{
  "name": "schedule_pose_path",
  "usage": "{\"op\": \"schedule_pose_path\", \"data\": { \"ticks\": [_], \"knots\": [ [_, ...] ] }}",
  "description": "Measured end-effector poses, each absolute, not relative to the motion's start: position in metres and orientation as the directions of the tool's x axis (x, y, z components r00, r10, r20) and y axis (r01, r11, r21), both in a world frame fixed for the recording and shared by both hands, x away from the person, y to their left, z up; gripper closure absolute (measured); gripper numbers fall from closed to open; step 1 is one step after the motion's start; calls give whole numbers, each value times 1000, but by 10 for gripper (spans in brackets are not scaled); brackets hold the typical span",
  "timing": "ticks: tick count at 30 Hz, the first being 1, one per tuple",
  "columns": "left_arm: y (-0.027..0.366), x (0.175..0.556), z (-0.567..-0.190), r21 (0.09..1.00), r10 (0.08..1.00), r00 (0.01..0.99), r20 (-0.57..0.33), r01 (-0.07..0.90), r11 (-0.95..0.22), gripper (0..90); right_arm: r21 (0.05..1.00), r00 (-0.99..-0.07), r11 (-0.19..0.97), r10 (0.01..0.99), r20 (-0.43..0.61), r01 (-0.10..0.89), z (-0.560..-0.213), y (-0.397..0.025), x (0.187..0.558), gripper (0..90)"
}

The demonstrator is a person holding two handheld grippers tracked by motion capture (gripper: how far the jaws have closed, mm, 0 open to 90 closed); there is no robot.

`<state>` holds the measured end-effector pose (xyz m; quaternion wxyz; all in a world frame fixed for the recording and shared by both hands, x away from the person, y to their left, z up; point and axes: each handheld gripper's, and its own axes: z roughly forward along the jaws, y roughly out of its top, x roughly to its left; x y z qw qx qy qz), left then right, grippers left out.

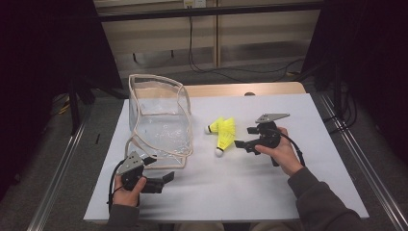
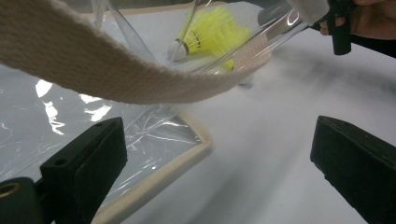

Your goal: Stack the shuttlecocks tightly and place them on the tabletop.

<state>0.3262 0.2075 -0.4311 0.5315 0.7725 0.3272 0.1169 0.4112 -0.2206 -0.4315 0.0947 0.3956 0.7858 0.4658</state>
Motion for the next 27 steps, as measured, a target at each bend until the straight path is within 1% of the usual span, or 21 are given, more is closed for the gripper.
{"op": "schedule_pose_path", "data": {
  "ticks": [1, 4, 15, 21, 27],
  "knots": [
    [208, 326, -431, 896, 629, 759, -166, 382, -225, 38, 805, -670, 253, 708, 224, 536, -432, -220, 411, 106],
    [208, 326, -431, 896, 630, 758, -167, 383, -223, 38, 809, -675, 259, 706, 214, 528, -434, -216, 408, 92],
    [208, 326, -431, 897, 629, 760, -165, 381, -225, 38, 806, -679, 274, 706, 203, 525, -440, -207, 404, 91],
    [208, 326, -431, 897, 628, 760, -167, 382, -224, 38, 808, -701, 298, 689, 187, 508, -442, -200, 403, 93],
    [208, 326, -431, 896, 627, 760, -169, 383, -223, 38, 811, -711, 310, 681, 176, 497, -443, -196, 403, 118]
  ]
}}
